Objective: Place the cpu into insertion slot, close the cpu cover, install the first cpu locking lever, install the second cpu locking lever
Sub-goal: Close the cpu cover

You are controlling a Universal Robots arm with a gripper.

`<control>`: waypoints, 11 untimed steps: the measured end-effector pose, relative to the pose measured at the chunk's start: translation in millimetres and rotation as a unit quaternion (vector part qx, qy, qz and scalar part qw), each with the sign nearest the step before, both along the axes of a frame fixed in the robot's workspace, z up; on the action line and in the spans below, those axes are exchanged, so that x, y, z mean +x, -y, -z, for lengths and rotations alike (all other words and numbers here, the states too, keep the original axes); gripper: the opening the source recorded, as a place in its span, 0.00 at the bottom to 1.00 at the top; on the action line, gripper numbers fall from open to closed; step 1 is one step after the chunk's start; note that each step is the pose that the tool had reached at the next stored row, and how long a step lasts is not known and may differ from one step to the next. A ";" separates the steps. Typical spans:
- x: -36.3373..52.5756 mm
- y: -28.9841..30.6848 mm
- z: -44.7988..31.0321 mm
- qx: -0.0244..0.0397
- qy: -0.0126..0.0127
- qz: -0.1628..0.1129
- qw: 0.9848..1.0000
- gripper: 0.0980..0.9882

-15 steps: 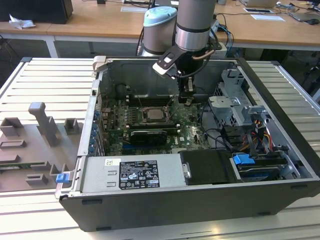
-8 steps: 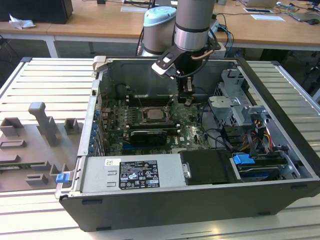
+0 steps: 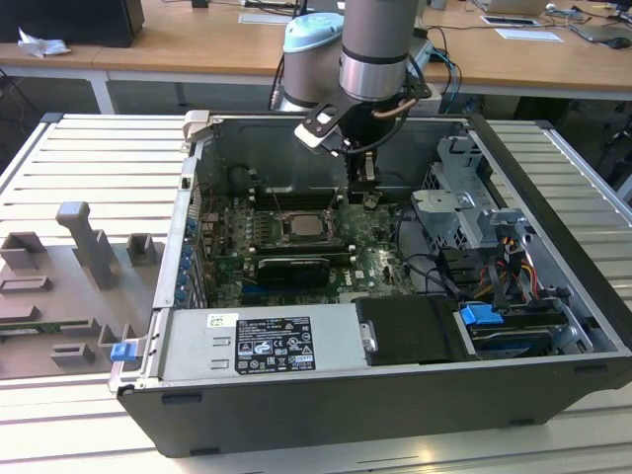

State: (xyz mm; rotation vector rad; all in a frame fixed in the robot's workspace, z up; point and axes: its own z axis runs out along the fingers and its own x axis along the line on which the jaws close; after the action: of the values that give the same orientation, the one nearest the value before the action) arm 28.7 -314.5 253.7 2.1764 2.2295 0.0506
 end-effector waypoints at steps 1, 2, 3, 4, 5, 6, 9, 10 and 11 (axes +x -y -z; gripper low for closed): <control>-1.7 0.0 0.0 0.000 0.000 0.000 1.000 0.01; -2.9 0.0 0.0 0.000 0.000 0.000 1.000 0.01; -3.9 0.0 0.0 0.000 0.000 0.000 1.000 0.01; -5.0 0.0 0.1 0.000 0.000 0.000 1.000 0.01; -6.1 0.0 0.2 0.000 0.000 0.000 1.000 0.01; -7.6 0.0 0.3 0.000 0.000 0.000 1.000 0.01; -12.1 0.0 0.9 0.000 0.000 0.000 1.000 0.01; -14.4 0.0 1.2 0.000 0.000 0.000 1.000 0.01; -16.2 0.0 1.3 0.000 0.000 0.000 1.000 0.01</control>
State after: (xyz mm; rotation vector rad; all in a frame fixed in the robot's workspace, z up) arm 12.5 -314.5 252.4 2.1763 2.2295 0.0504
